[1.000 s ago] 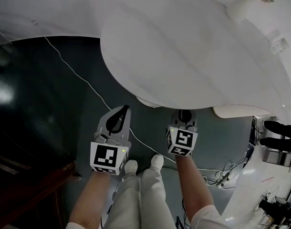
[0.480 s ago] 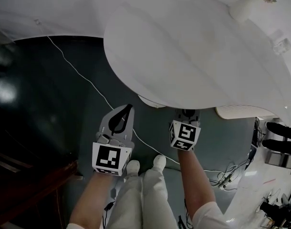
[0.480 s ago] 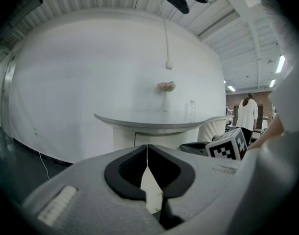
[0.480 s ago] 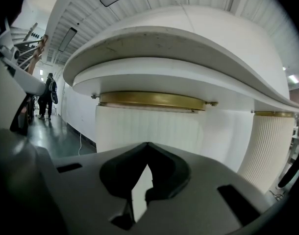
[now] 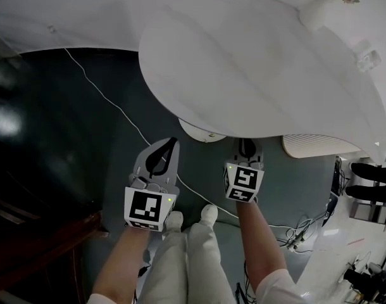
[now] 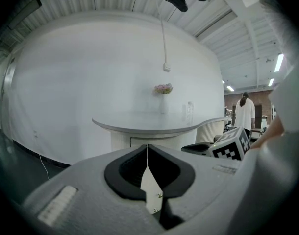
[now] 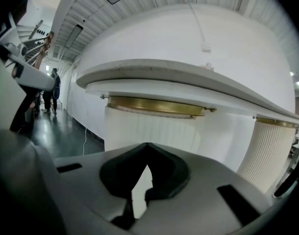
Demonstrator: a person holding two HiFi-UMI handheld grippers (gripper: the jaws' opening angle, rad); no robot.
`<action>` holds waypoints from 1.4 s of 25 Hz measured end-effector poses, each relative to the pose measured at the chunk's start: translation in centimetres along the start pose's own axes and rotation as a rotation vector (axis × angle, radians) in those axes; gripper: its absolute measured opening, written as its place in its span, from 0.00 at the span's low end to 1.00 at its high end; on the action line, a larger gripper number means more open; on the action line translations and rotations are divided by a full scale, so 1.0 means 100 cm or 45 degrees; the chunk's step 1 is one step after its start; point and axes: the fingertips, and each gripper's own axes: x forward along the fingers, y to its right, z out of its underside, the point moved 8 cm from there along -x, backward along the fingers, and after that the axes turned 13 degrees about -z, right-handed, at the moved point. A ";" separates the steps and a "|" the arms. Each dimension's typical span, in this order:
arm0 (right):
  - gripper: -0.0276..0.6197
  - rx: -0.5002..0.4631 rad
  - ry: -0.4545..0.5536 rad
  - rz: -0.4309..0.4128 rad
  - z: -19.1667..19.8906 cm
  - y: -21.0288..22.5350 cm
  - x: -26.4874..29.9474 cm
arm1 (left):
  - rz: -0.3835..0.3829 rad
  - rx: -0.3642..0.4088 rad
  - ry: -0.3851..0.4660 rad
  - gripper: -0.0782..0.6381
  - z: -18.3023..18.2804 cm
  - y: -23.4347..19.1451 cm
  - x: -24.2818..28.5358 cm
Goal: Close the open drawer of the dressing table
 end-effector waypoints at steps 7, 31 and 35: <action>0.03 0.025 -0.063 -0.041 -0.008 -0.009 -0.033 | -0.013 0.003 0.017 0.13 -0.021 0.006 -0.014; 0.03 0.067 -0.128 -0.182 -0.131 -0.019 -0.138 | -0.038 0.011 0.063 0.13 -0.139 0.011 -0.067; 0.03 0.074 -0.090 -0.178 -0.159 -0.015 -0.154 | -0.044 0.007 0.078 0.13 -0.155 0.004 -0.073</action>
